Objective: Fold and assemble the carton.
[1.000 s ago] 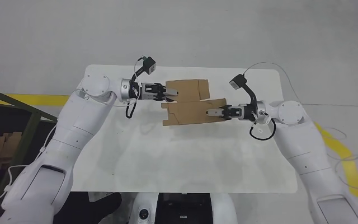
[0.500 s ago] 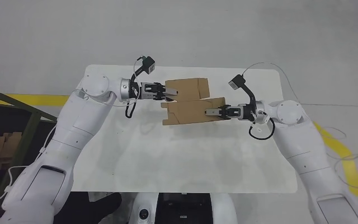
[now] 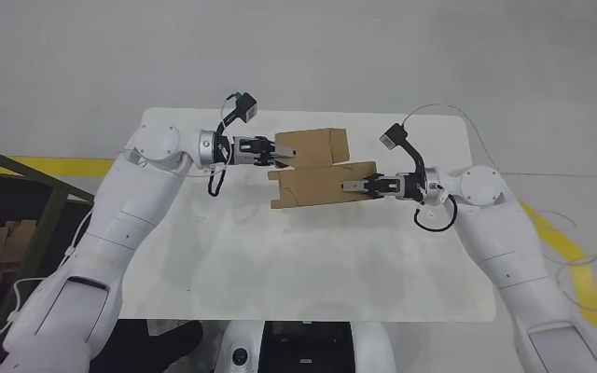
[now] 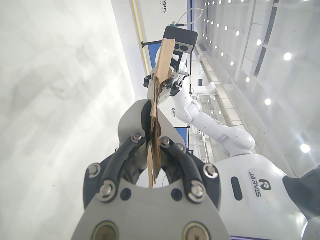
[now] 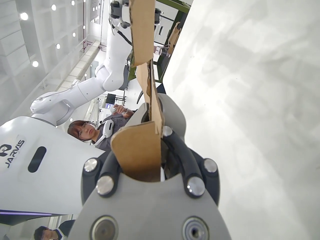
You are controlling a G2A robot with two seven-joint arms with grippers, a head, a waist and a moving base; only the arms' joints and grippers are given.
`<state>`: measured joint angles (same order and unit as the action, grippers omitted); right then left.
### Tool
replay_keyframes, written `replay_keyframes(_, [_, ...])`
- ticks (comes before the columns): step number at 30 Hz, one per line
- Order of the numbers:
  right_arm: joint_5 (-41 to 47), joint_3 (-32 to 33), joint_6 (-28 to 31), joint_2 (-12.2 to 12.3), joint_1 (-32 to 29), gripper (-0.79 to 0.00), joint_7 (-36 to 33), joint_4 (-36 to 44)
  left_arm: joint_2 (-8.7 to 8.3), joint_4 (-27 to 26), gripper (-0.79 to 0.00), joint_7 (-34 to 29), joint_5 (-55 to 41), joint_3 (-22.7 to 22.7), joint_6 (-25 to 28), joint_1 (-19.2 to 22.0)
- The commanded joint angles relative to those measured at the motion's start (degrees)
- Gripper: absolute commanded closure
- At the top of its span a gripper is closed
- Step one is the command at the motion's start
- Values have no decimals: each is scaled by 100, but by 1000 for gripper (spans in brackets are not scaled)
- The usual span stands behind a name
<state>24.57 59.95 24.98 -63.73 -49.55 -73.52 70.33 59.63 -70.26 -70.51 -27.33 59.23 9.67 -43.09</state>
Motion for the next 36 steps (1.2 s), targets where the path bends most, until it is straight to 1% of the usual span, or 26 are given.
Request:
replay_keyframes(1, [-15,-4,-15,0,9,0,11,-8,-2,-4,-785,17,-42,32,-8,-18])
replay_keyframes(10, [-249,10,-136,21,6,0,151,19,-40,-113,-785,40,-234,255,-8,-199])
replay_keyframes(23, [-526,-12,-301,41,-11,0,304,91,-92,-490,-785,-158,-544,527,-113,-397])
replay_keyframes(36, [-690,-149,-405,21,27,0,393,128,-151,-943,-785,-124,-439,755,-138,-558])
